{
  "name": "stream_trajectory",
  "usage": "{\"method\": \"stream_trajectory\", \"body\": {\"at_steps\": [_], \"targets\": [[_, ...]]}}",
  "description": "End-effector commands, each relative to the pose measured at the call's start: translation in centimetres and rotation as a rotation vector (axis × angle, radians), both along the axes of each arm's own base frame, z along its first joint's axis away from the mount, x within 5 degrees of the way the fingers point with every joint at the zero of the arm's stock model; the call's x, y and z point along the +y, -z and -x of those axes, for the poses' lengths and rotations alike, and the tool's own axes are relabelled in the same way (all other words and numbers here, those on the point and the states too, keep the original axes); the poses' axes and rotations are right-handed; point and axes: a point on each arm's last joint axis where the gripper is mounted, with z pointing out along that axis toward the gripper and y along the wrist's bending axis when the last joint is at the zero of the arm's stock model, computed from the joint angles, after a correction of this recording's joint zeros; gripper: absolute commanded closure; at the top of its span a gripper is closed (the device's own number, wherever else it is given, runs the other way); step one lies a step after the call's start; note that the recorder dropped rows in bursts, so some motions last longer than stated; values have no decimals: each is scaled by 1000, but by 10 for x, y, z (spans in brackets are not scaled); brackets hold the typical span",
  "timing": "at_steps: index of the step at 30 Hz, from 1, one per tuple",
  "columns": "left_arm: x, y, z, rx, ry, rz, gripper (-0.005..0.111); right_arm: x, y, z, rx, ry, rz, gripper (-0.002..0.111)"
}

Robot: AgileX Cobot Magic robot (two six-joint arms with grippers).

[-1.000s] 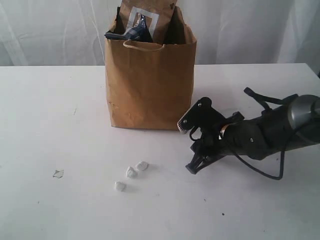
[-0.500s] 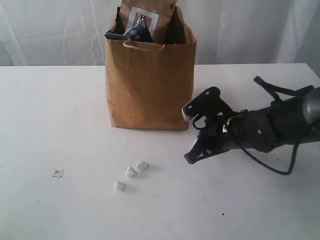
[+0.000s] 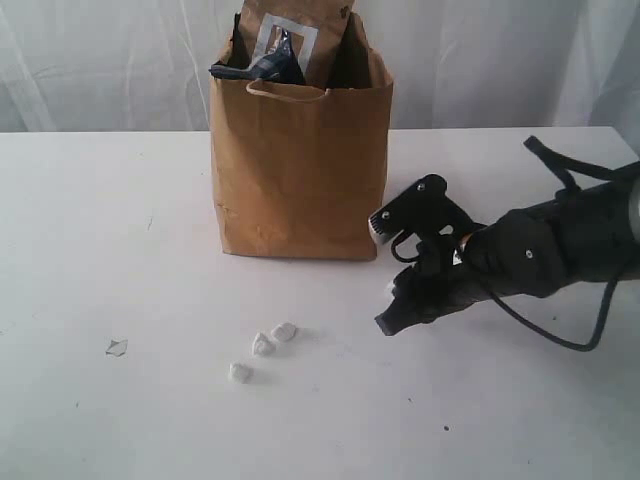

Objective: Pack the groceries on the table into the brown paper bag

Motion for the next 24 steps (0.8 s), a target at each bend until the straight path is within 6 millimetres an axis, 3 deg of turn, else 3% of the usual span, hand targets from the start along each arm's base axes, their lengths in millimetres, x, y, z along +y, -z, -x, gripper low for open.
{"method": "stream_trajectory", "body": {"at_steps": [1, 9, 18, 21, 24], "targets": [[1, 1, 0, -1, -5, -6, 107, 6, 8, -10, -83, -20, -18, 54], [1, 1, 0, -1, -5, -6, 107, 12, 20, -22, -108, -18, -28, 56], [1, 1, 0, -1, -5, -6, 107, 14, 35, -26, -66, -7, -20, 67], [1, 1, 0, -1, -5, -6, 107, 14, 35, -26, -66, -7, -20, 77], [1, 1, 0, -1, -5, -6, 107, 14, 34, -26, -68, -7, -21, 99]]}}
